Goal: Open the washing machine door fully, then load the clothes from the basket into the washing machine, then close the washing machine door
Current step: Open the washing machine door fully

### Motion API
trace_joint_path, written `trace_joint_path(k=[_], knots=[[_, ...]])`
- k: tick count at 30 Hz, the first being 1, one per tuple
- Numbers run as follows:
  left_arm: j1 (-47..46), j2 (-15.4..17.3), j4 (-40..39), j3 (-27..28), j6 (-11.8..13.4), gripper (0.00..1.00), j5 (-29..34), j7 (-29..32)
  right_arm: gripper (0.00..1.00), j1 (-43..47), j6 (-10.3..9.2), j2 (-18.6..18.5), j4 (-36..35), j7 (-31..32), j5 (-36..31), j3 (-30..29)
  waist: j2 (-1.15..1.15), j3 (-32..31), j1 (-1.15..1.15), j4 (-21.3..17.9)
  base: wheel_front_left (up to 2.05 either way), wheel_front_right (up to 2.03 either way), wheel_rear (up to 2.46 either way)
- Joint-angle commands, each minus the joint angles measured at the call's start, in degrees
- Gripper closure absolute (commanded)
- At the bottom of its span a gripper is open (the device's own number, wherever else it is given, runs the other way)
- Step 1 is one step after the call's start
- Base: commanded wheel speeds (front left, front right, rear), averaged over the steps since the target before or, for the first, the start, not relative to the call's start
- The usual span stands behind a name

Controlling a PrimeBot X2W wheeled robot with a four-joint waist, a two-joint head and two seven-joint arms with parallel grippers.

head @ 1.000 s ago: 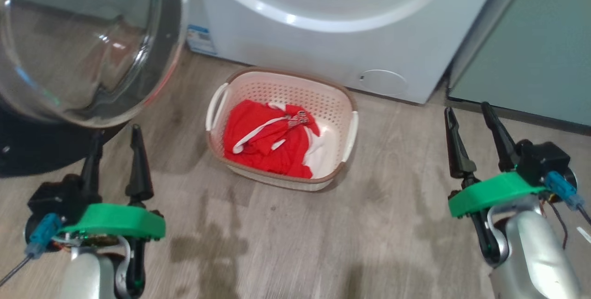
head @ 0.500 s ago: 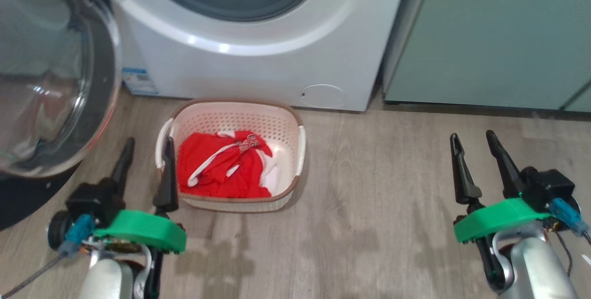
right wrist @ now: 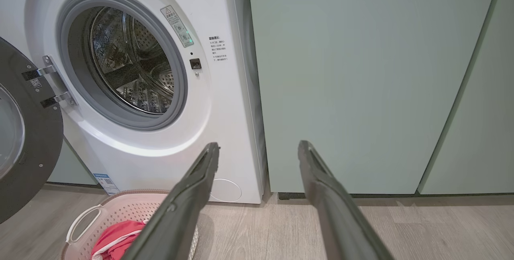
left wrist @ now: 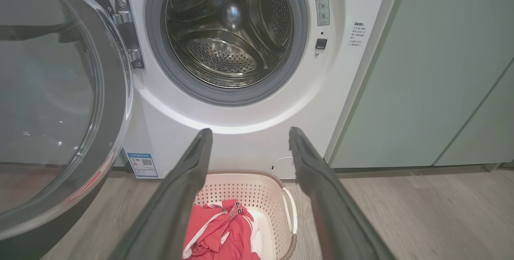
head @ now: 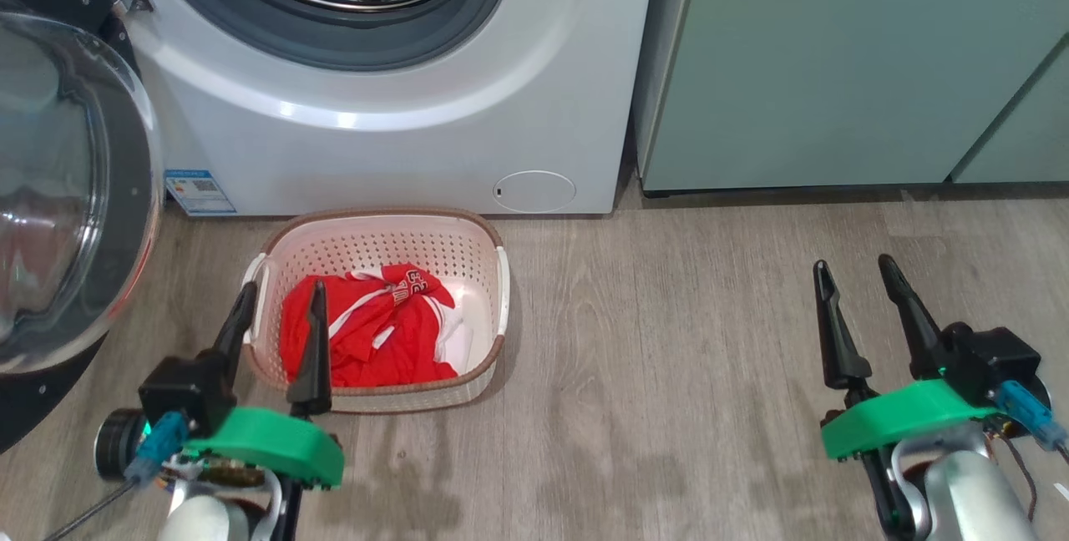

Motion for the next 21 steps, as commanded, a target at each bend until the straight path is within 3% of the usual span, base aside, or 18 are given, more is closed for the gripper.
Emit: trace_joint_path(k=[1,21], knots=[[-1.2,0.9,-2.3,1.6,0.4,0.00,0.2,0.1,0.00,-1.1,0.00,0.1,-2.3,-0.5,0.4,1.6,0.00,0.0,0.00,0.0,0.00,0.00,0.00],[-1.5,1.4,-1.1,1.1,1.3,0.00,-0.5,0.1,0.00,-1.8,0.00,0.1,-2.2,-0.5,0.6,1.8,0.00,0.1,0.00,-0.3,0.00,0.00,0.00]])
